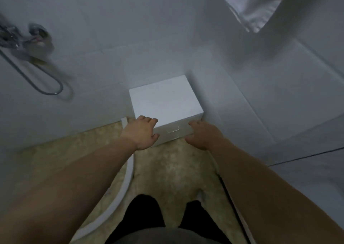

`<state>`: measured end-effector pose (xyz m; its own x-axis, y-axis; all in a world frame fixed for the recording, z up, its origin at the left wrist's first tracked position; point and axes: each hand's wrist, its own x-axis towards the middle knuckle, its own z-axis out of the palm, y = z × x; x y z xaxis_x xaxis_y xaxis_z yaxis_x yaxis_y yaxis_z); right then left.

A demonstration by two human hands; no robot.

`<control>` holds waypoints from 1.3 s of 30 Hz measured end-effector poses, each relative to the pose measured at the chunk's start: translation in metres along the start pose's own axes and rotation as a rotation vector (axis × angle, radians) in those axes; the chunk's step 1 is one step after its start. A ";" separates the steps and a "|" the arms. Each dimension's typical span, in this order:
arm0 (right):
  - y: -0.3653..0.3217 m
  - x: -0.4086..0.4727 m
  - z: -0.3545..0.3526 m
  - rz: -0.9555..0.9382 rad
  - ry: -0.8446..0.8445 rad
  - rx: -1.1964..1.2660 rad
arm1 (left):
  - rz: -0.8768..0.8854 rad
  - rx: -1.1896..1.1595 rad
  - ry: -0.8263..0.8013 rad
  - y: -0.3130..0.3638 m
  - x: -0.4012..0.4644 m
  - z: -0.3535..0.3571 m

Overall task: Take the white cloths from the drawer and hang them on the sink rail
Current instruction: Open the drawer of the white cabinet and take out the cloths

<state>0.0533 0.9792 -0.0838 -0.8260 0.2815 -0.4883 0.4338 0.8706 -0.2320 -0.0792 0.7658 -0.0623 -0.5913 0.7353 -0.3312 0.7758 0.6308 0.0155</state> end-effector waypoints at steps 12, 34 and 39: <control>0.019 0.068 0.035 -0.109 -0.071 -0.085 | -0.085 -0.044 -0.084 0.004 0.047 0.039; 0.019 0.313 0.221 -0.121 -0.133 -0.200 | -0.009 0.034 0.020 -0.099 0.243 0.267; 0.028 0.368 0.265 -0.153 -0.123 -0.192 | 0.018 0.018 0.013 -0.093 0.289 0.322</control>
<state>-0.1433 1.0001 -0.4923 -0.8214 0.1000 -0.5616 0.2218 0.9631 -0.1528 -0.2510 0.8400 -0.4632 -0.5799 0.7499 -0.3184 0.7902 0.6128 0.0042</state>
